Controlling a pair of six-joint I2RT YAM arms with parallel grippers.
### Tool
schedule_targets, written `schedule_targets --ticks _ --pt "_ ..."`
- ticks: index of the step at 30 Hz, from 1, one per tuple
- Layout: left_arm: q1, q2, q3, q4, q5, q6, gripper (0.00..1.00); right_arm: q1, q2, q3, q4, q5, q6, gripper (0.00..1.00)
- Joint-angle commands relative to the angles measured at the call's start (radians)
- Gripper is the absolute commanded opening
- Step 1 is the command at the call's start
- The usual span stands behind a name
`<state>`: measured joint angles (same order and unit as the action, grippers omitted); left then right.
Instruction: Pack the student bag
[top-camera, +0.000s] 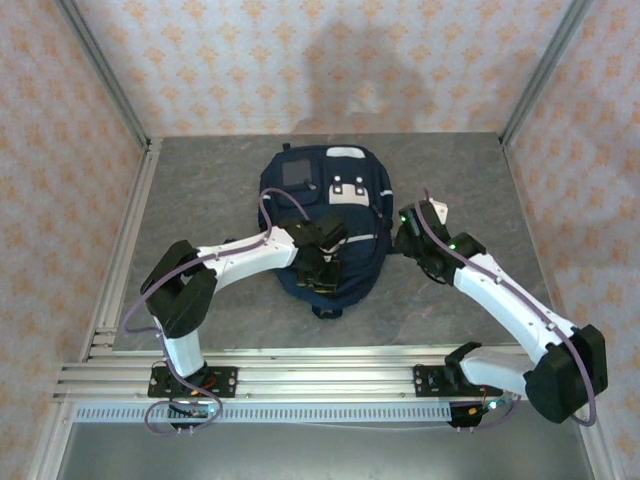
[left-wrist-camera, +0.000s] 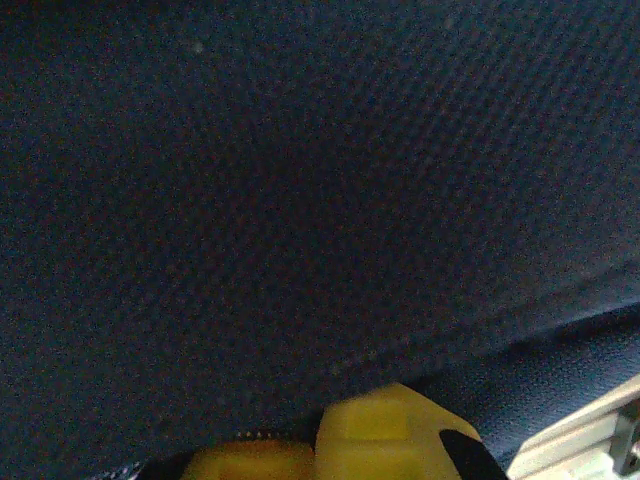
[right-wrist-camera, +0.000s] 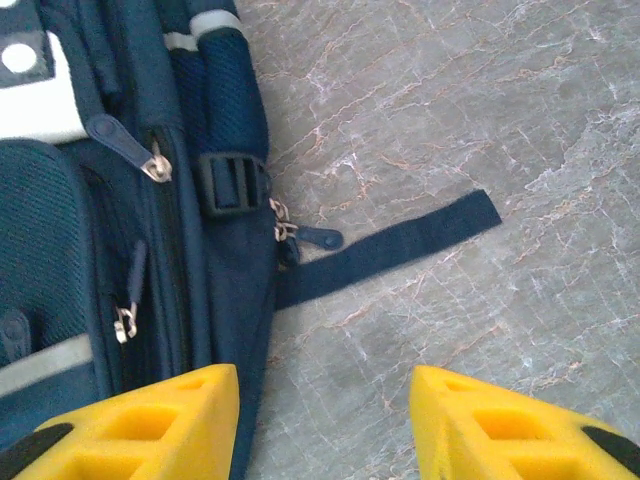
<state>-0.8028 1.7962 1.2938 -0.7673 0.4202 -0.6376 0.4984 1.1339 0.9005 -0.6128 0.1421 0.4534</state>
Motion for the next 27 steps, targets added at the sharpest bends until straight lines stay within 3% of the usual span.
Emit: schedule_targets --ticks 1,2,3,5,6,7,10,13,16,18,19,21,24,27 --pt "-0.029 -0.025 0.006 -0.046 0.075 0.094 0.00 -0.001 -0.044 -0.020 0.016 0.041 -0.026 0.48" --pt "-0.029 -0.031 0.006 -0.054 0.067 0.097 0.00 -0.001 -0.050 -0.019 0.018 0.043 -0.031 0.48" --pt "-0.028 -0.039 0.008 -0.064 0.057 0.098 0.06 -0.001 -0.052 -0.012 0.015 0.044 -0.037 0.51" --pt "-0.029 -0.060 0.016 -0.078 0.056 0.125 0.30 -0.001 -0.051 0.012 -0.003 0.031 -0.058 0.70" --pt "-0.029 -0.079 0.015 -0.068 0.083 0.142 0.58 -0.001 -0.050 0.034 -0.016 0.022 -0.073 1.00" --pt "-0.029 -0.103 0.011 -0.049 0.100 0.147 0.96 -0.001 -0.054 0.047 -0.018 -0.005 -0.093 0.99" --pt "-0.027 -0.193 0.013 -0.004 0.061 0.162 1.00 -0.001 -0.103 0.066 0.043 -0.120 -0.177 0.99" --pt "0.003 -0.290 0.013 0.017 -0.092 0.194 1.00 -0.001 -0.154 0.073 0.077 -0.026 -0.167 0.99" --pt "0.089 -0.414 -0.044 0.048 -0.373 0.179 1.00 -0.001 -0.161 0.057 0.151 0.054 -0.188 0.99" --pt "0.158 -0.504 -0.119 0.102 -0.638 0.183 1.00 -0.001 -0.149 0.047 0.205 0.081 -0.227 0.99" --pt "0.178 -0.542 -0.166 0.147 -0.749 0.220 1.00 -0.001 -0.148 0.039 0.235 0.088 -0.249 0.99" --pt "0.237 -0.621 -0.307 0.314 -0.867 0.398 1.00 -0.001 -0.143 0.006 0.326 0.086 -0.291 0.99" --pt "0.335 -0.649 -0.522 0.580 -0.947 0.623 1.00 -0.001 -0.141 -0.078 0.499 0.070 -0.400 0.99" --pt "0.490 -0.635 -0.675 0.753 -0.859 0.639 1.00 -0.001 -0.152 -0.220 0.781 0.032 -0.563 0.99"
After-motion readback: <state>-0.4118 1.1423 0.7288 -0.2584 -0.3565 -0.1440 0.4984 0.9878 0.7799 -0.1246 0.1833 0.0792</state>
